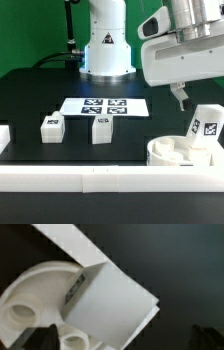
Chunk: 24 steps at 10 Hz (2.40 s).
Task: Assemble stool
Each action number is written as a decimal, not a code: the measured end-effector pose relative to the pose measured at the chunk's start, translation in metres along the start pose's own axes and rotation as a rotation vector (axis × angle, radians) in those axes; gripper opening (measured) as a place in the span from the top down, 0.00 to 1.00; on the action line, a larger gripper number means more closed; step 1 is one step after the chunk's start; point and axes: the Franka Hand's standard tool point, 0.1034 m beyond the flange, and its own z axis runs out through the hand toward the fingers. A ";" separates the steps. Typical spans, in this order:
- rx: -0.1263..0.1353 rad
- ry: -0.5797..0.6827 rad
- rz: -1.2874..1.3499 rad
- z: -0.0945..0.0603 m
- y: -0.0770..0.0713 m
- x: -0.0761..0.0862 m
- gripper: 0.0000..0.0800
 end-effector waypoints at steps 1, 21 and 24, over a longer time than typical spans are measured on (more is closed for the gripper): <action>-0.002 0.001 -0.070 0.000 0.000 0.000 0.19; -0.182 -0.112 -2.235 0.011 0.009 0.001 0.19; -0.192 -0.131 -2.314 0.013 0.013 0.001 0.24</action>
Offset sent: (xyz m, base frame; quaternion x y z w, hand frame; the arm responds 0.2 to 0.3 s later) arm -0.0036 0.0039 0.0002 -0.0017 -0.0085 -0.4207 0.9071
